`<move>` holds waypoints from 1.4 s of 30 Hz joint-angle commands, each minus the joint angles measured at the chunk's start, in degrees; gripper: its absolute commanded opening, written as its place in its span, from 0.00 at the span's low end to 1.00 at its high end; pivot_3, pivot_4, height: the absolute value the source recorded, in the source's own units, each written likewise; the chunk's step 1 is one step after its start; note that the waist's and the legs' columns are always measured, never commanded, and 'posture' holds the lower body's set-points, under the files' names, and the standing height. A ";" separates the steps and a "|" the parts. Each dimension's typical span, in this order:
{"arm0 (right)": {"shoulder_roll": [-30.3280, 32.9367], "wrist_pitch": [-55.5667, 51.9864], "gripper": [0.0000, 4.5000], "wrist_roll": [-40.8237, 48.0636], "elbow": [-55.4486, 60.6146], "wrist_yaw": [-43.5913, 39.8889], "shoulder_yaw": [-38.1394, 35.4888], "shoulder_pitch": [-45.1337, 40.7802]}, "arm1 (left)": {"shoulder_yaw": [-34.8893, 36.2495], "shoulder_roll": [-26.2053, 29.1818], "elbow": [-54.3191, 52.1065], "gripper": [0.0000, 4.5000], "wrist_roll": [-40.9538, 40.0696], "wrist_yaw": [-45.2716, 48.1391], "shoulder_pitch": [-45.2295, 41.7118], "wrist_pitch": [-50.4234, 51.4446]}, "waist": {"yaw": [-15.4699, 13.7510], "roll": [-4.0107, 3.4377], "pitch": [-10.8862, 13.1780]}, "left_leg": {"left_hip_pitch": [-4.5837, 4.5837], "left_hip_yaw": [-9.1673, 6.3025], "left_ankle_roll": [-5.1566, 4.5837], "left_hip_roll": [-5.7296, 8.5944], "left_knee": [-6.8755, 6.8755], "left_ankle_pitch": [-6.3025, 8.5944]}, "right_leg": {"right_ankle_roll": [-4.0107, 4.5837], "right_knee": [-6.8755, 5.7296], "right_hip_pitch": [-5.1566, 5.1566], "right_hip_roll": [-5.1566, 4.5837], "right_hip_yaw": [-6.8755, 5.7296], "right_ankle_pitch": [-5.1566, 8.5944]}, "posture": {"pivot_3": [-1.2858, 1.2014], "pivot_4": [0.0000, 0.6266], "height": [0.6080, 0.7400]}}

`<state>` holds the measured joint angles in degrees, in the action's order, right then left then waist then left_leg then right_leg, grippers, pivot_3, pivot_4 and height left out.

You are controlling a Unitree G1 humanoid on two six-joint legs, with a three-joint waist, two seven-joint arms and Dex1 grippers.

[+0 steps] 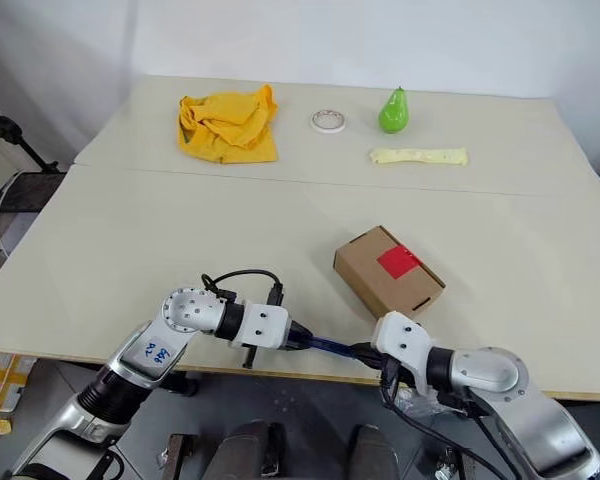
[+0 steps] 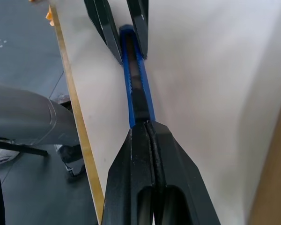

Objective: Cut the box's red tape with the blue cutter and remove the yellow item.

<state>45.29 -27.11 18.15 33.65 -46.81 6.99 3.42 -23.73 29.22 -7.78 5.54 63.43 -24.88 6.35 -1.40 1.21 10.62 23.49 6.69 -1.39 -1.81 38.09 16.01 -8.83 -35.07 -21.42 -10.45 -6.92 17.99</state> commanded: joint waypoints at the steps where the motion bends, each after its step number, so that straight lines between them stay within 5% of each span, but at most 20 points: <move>1: -0.86 0.39 0.01 -1.18 -0.49 -0.05 2.12 -0.12 | -3.54 0.47 0.77 0.10 0.65 1.69 1.25 0.91 | 0.01 -0.01 0.00 | -0.01 0.00 0.00 0.00 0.00 0.00 | 0.00 0.00 0.00 0.00 0.00 0.00 | 0.52 0.24 1.00; 15: -6.47 -1.41 0.01 -2.43 -1.28 2.29 6.29 -3.12 | -3.55 0.91 -0.04 0.10 0.45 1.38 1.65 0.96 | 0.06 -0.06 -0.04 | -0.07 0.06 0.04 -0.03 -0.02 0.03 | 0.01 -0.01 0.00 0.01 0.00 0.00 | 0.52 0.24 1.00; 19: -5.47 -2.59 0.01 1.47 1.90 1.46 1.81 -0.44 | -3.41 1.14 0.35 0.10 0.45 1.35 1.77 0.08 | 0.04 -0.06 -0.04 | -0.07 0.06 0.04 -0.03 -0.02 0.03 | 0.01 -0.02 0.00 0.01 0.00 0.00 | 0.52 0.24 1.00; 21: -5.45 -5.41 0.01 10.20 6.09 0.35 -4.44 2.30 | -2.36 1.43 0.78 0.10 -0.06 0.72 2.30 -2.06 | -0.14 -0.06 -0.04 | -0.05 0.06 0.03 -0.03 -0.03 0.05 | 0.01 -0.02 0.00 0.01 0.00 0.00 | 0.52 0.24 1.00; 24: -5.44 -11.44 0.14 29.44 11.70 1.53 -15.55 5.58 | 1.13 1.41 2.37 0.10 -1.77 -2.08 3.90 -10.90 | -0.03 -0.07 -0.04 | -0.03 0.05 0.00 -0.22 -0.06 0.09 | 0.00 -0.05 0.03 0.01 -0.01 0.00 | 0.52 0.24 1.00; 29: 1.49 -18.71 0.53 55.74 14.06 9.22 -28.26 10.54 | 8.56 2.64 4.24 0.10 -9.51 -2.69 8.56 -29.55 | 0.10 -0.11 0.01 | -0.07 0.08 -0.27 -0.36 -0.07 0.30 | 0.01 0.07 0.03 -0.01 0.04 -0.01 | 0.52 0.24 1.00; 35: 11.20 -18.11 0.99 80.63 9.59 32.98 -28.16 6.35 | 16.05 1.48 2.83 0.10 -12.59 -9.75 7.15 -31.13 | 0.01 -0.09 0.03 | -0.08 0.10 -0.34 -0.38 -0.04 0.30 | 0.11 0.11 0.03 -0.05 0.03 -0.10 | 0.52 0.24 1.00; 42: 11.18 -13.96 0.99 93.05 7.55 49.89 -17.27 -4.59 | 14.16 0.58 3.63 0.10 -10.47 -10.51 3.76 -30.54 | 0.01 -0.09 0.03 | 0.02 0.20 -0.07 -0.35 -0.05 0.18 | 0.06 0.08 -0.04 0.02 0.01 -0.14 | 0.52 0.24 1.00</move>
<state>56.87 -42.31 108.87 40.79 0.66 -11.28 -0.20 -9.00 29.89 -3.24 -5.11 53.20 -20.56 -24.10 -1.39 1.13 10.65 23.55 6.90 -1.47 -2.16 38.05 16.19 -8.79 -34.98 -21.47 -10.42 -6.93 17.84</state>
